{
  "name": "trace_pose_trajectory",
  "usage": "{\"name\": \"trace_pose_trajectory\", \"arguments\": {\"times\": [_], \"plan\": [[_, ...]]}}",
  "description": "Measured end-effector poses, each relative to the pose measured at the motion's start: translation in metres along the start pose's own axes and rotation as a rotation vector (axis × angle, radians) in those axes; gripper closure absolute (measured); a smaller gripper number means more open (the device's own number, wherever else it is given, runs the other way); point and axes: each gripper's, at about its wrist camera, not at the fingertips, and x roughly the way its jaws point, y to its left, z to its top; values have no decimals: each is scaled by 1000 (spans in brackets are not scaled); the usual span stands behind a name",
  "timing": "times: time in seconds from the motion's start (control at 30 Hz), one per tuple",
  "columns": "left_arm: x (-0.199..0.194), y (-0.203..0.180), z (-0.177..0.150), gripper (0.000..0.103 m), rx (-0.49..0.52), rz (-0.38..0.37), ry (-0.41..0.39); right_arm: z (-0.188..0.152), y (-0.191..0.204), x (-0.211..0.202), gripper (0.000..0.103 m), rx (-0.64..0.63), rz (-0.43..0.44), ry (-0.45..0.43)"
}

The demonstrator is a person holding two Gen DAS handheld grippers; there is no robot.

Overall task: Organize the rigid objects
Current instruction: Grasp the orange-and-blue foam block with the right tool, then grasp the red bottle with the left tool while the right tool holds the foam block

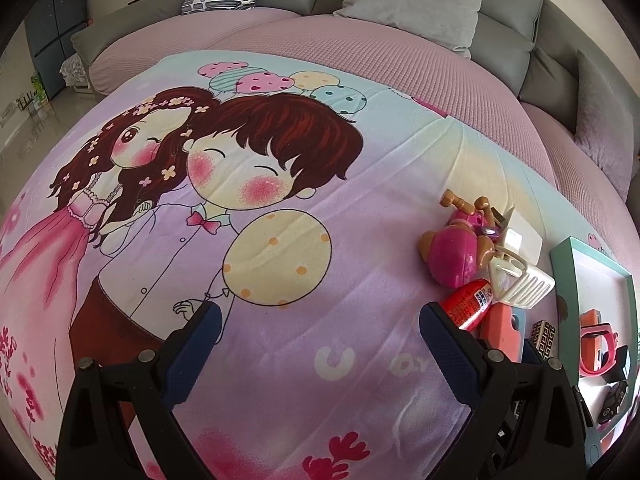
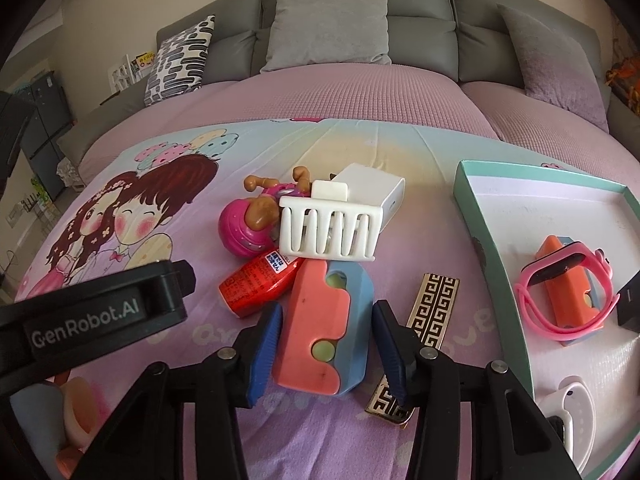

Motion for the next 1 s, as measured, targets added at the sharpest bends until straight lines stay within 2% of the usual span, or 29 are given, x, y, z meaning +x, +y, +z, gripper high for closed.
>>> {"name": "trace_pose_trajectory", "arguments": {"times": [0.57,1.0], "plan": [[11,-34,1,4,114,-70,21,5,-24,-16,56,57,-12,33],[22,-60,3,4,207,-74,24,9,-47,-32,56,86,-67,41]]}}
